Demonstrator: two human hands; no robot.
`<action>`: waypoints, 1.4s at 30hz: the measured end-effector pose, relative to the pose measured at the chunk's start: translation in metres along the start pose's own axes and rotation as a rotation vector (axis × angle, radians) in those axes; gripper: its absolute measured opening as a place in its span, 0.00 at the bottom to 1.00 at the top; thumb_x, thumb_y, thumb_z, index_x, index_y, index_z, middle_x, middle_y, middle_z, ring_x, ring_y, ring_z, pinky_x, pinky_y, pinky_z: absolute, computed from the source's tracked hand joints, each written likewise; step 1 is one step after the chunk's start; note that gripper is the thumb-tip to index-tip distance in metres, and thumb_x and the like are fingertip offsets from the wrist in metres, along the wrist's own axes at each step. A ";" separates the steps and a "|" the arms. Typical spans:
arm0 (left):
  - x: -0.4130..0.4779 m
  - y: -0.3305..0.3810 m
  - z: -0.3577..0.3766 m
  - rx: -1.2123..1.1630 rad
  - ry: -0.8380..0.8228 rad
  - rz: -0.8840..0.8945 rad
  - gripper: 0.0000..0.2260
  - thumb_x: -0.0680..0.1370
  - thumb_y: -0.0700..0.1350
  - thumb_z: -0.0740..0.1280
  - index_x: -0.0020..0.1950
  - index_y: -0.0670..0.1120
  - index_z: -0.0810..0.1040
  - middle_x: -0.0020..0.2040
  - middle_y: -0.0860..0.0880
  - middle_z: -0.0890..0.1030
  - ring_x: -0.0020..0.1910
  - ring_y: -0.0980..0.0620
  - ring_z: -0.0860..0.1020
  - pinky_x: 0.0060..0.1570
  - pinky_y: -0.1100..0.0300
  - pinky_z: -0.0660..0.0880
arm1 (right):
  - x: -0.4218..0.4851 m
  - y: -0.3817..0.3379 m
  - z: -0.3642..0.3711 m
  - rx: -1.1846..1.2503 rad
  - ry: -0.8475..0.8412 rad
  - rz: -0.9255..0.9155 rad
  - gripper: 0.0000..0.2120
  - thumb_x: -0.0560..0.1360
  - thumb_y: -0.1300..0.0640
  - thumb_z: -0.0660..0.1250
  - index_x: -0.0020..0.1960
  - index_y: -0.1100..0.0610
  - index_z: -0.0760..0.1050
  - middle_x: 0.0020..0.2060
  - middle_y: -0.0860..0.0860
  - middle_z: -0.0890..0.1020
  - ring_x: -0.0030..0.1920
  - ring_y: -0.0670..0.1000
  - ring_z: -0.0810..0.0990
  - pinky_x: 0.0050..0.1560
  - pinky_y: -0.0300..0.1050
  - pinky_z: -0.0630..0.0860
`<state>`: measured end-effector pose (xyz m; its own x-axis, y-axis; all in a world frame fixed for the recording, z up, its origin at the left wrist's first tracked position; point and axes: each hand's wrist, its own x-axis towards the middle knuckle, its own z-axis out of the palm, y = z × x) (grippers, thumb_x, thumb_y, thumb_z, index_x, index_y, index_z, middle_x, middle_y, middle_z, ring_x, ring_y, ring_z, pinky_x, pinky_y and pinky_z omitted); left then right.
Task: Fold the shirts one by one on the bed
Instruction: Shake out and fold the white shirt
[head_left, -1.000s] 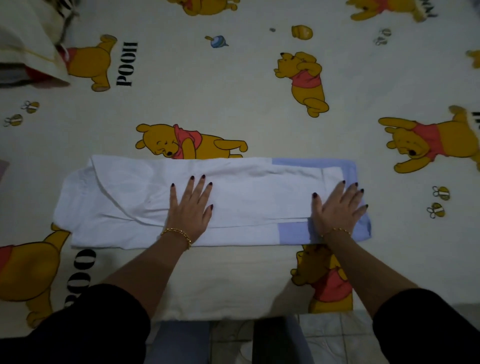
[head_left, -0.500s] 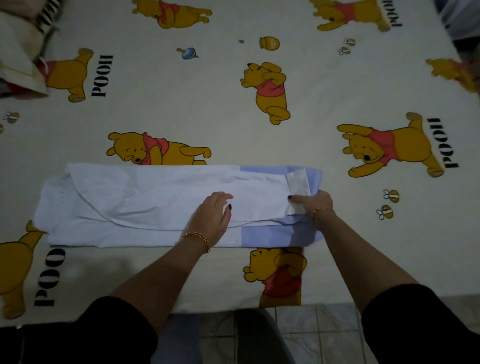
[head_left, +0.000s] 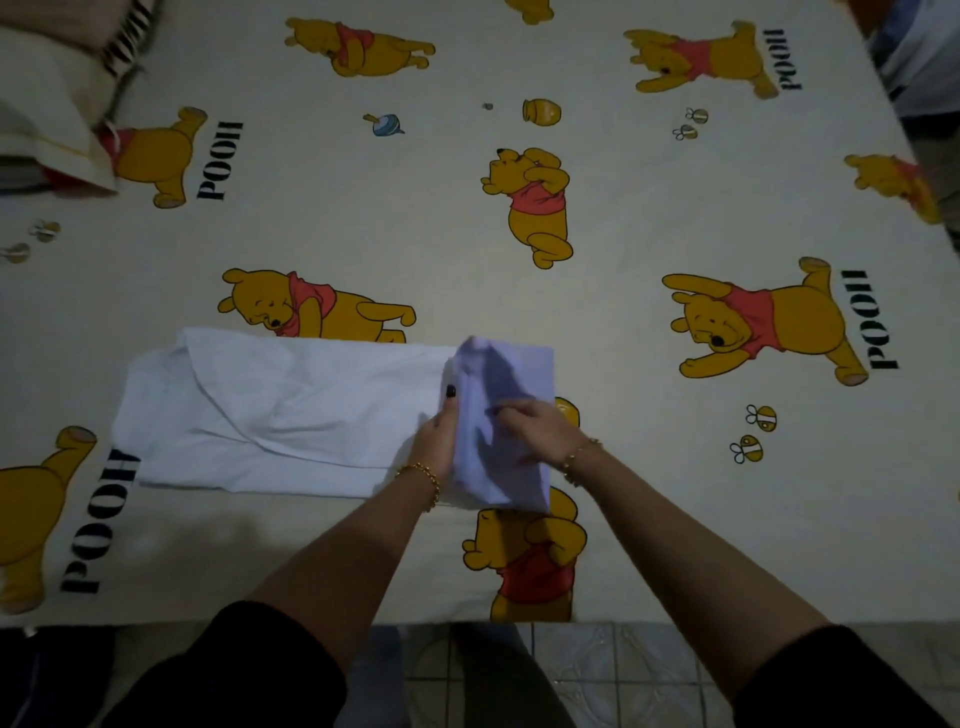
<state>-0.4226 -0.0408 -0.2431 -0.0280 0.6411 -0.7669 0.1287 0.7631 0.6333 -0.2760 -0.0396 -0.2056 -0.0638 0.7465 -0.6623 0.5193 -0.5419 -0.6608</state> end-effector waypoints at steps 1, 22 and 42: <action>0.002 -0.003 -0.003 0.035 0.021 0.017 0.30 0.75 0.68 0.56 0.60 0.44 0.77 0.53 0.45 0.80 0.50 0.45 0.77 0.50 0.54 0.76 | -0.002 -0.002 0.010 0.035 0.003 -0.013 0.15 0.80 0.54 0.59 0.58 0.60 0.78 0.55 0.56 0.79 0.57 0.58 0.76 0.55 0.59 0.77; -0.008 0.001 -0.048 0.087 0.055 0.164 0.13 0.80 0.52 0.61 0.52 0.44 0.77 0.49 0.44 0.79 0.46 0.43 0.79 0.48 0.51 0.77 | 0.018 -0.010 0.017 0.620 0.092 0.214 0.11 0.74 0.53 0.69 0.52 0.59 0.77 0.48 0.55 0.80 0.46 0.54 0.78 0.44 0.51 0.78; 0.012 0.024 -0.280 -0.064 0.145 -0.057 0.12 0.68 0.39 0.66 0.51 0.39 0.76 0.47 0.40 0.77 0.43 0.43 0.75 0.46 0.54 0.71 | 0.066 -0.088 0.156 0.420 0.112 0.315 0.37 0.61 0.38 0.75 0.62 0.56 0.68 0.52 0.54 0.76 0.51 0.55 0.78 0.50 0.51 0.77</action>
<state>-0.6970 0.0077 -0.2083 -0.1772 0.5980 -0.7816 0.0593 0.7992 0.5981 -0.4591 -0.0028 -0.2464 0.1432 0.5473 -0.8246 0.1112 -0.8368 -0.5361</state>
